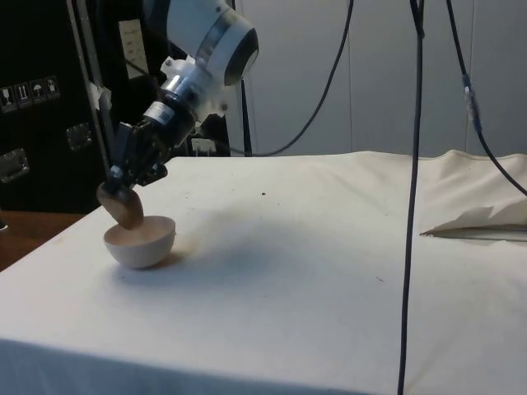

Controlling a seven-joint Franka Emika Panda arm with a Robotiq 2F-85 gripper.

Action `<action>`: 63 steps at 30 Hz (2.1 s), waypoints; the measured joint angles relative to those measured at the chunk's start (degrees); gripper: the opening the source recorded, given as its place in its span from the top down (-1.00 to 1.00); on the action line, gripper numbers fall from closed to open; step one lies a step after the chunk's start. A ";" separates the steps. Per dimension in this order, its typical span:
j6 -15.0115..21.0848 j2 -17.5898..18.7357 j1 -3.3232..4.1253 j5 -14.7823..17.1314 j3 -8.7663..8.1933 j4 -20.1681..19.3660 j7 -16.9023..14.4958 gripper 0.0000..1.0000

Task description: Pour the coffee beans from the cup into the bowl.

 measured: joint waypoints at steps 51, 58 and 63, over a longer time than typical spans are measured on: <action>-15.87 1.55 -0.40 6.59 -5.56 0.23 -4.53 0.93; -16.27 1.89 -0.40 7.22 -5.56 0.17 -4.53 0.93; -18.05 2.35 -0.46 8.37 -6.07 0.23 -4.76 0.93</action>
